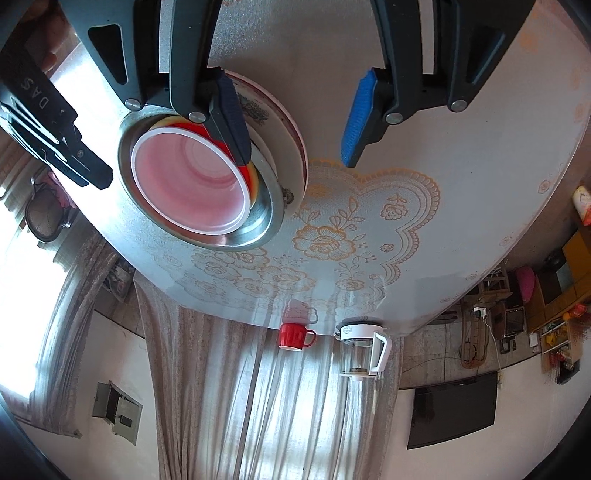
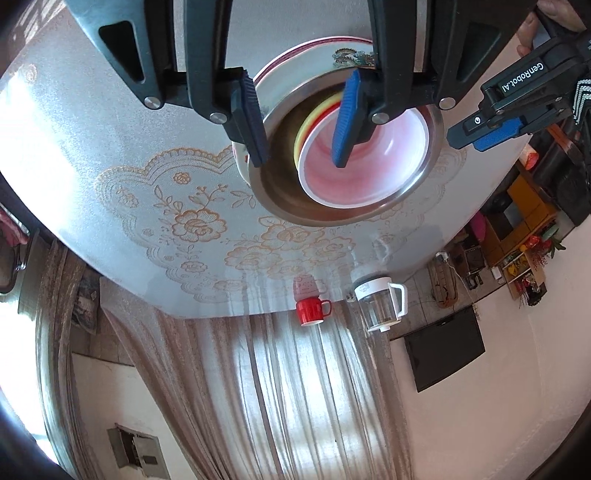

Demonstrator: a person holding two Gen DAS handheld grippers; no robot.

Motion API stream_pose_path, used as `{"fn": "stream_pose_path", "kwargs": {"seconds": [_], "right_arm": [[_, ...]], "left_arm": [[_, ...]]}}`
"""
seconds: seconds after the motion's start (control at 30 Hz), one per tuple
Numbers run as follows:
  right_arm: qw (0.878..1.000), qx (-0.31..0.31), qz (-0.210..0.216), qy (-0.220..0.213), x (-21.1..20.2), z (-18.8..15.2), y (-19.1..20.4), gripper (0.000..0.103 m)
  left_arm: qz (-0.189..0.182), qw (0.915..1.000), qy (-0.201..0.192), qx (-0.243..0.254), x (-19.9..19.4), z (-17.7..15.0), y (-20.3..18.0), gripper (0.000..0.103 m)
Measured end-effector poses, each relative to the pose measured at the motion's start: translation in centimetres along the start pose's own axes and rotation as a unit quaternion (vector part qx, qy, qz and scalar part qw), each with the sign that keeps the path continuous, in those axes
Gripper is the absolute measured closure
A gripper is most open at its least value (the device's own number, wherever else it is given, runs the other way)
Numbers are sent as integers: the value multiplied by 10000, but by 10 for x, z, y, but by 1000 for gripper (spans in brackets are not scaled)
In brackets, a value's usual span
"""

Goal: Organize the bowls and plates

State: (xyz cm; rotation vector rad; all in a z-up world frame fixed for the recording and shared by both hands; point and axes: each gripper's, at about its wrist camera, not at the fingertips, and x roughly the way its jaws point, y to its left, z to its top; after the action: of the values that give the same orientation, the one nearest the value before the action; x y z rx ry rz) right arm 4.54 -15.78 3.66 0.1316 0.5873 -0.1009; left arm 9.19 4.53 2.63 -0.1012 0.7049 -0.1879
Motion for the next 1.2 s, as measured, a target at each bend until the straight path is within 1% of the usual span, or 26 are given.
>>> {"fn": "stream_pose_path", "kwargs": {"seconds": [0.07,0.1,0.17,0.3,0.33,0.43,0.5,0.7,0.8,1.07,1.2], "right_arm": [[9999,-80,-120,-94,-6,-6,6,57],[9997,-116,-179,-119,-8,-10,8,55],[9994,-121,-298,-154,-10,-18,11,48],[9988,-82,-474,-56,-8,-31,12,46],[9987,-73,-512,-34,-8,-33,11,46],[9983,-97,-570,6,-9,-38,11,46],[9981,-100,-603,-10,-11,-39,11,45],[9981,-138,-578,-165,-20,-38,14,45],[9980,-156,-572,-212,-23,-37,15,45],[9982,-154,-537,-227,-24,-37,15,45],[9983,-154,-518,-230,-24,-36,15,45]], "left_arm": [[33,10000,-71,-17,-3,-4,0,38],[67,9999,-117,-31,-5,-6,-1,37],[109,9998,-191,-36,-9,-10,-2,31],[227,9993,-298,-6,-16,-15,-5,17],[277,9991,-315,10,-17,-16,-6,11],[305,9989,-355,35,-20,-19,-8,8],[325,9988,-366,58,-22,-19,-9,1],[361,9985,-406,95,-26,-21,-12,0],[323,9986,-419,99,-26,-22,-11,0],[422,9978,-478,171,-29,-24,-14,0],[448,9978,-482,103,-30,-24,-14,0]]}}
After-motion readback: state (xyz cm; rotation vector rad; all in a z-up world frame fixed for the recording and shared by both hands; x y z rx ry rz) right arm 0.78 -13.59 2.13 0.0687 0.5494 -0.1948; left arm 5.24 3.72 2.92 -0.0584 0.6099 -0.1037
